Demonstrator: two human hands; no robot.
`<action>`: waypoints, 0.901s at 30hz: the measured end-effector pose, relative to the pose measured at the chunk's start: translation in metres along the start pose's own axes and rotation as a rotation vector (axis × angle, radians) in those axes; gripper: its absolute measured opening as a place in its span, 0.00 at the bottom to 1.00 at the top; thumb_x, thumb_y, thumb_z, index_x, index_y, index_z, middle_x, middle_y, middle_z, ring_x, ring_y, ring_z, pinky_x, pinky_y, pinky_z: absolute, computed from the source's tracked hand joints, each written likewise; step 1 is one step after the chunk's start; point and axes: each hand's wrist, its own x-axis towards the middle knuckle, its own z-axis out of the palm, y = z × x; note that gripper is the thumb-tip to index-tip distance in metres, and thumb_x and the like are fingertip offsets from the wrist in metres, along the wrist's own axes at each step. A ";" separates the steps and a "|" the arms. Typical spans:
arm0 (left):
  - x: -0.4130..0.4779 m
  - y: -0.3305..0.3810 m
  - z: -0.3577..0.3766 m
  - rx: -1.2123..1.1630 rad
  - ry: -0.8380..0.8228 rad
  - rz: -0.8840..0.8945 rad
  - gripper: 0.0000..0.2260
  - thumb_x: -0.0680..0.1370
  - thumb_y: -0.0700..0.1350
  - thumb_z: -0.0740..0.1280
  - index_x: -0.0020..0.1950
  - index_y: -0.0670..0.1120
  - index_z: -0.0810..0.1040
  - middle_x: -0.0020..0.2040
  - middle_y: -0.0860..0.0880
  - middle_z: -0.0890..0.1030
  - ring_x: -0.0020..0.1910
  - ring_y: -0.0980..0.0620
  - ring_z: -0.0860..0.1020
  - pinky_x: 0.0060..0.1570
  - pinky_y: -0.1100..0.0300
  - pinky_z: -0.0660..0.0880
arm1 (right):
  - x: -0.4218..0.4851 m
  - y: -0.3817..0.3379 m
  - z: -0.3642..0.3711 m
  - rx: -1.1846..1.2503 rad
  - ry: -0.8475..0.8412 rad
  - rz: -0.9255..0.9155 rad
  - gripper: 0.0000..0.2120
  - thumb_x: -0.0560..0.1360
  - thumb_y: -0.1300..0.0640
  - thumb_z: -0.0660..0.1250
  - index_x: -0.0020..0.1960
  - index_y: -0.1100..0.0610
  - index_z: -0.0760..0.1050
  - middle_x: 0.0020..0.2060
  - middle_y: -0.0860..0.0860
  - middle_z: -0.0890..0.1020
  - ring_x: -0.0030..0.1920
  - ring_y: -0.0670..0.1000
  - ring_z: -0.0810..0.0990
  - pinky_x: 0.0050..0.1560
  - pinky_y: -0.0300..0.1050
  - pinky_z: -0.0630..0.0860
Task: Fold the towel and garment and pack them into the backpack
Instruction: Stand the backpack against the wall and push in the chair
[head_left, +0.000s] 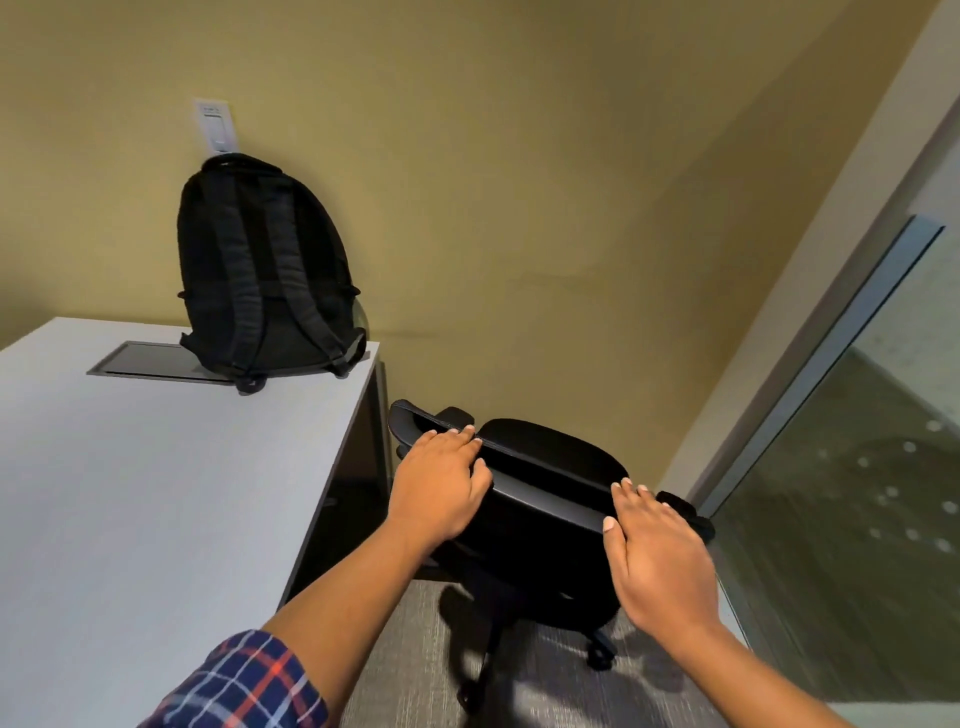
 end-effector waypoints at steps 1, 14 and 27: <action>-0.001 0.002 0.000 -0.005 0.009 -0.019 0.22 0.80 0.53 0.52 0.70 0.49 0.73 0.72 0.52 0.71 0.72 0.56 0.66 0.73 0.58 0.54 | -0.001 0.001 0.000 0.004 0.002 -0.012 0.32 0.80 0.42 0.42 0.73 0.56 0.69 0.71 0.51 0.73 0.72 0.49 0.70 0.72 0.46 0.62; -0.026 0.055 0.003 0.006 -0.016 -0.146 0.24 0.77 0.56 0.47 0.51 0.48 0.80 0.71 0.51 0.73 0.70 0.55 0.69 0.73 0.57 0.58 | 0.001 0.056 -0.008 0.045 -0.018 -0.140 0.30 0.81 0.43 0.44 0.72 0.56 0.71 0.69 0.51 0.75 0.71 0.51 0.71 0.71 0.50 0.67; -0.102 0.114 0.001 0.086 0.039 -0.240 0.18 0.77 0.54 0.54 0.48 0.50 0.82 0.66 0.51 0.78 0.65 0.54 0.76 0.66 0.58 0.68 | -0.021 0.100 -0.014 0.127 0.038 -0.237 0.30 0.82 0.43 0.42 0.67 0.54 0.77 0.63 0.49 0.80 0.67 0.51 0.75 0.66 0.46 0.65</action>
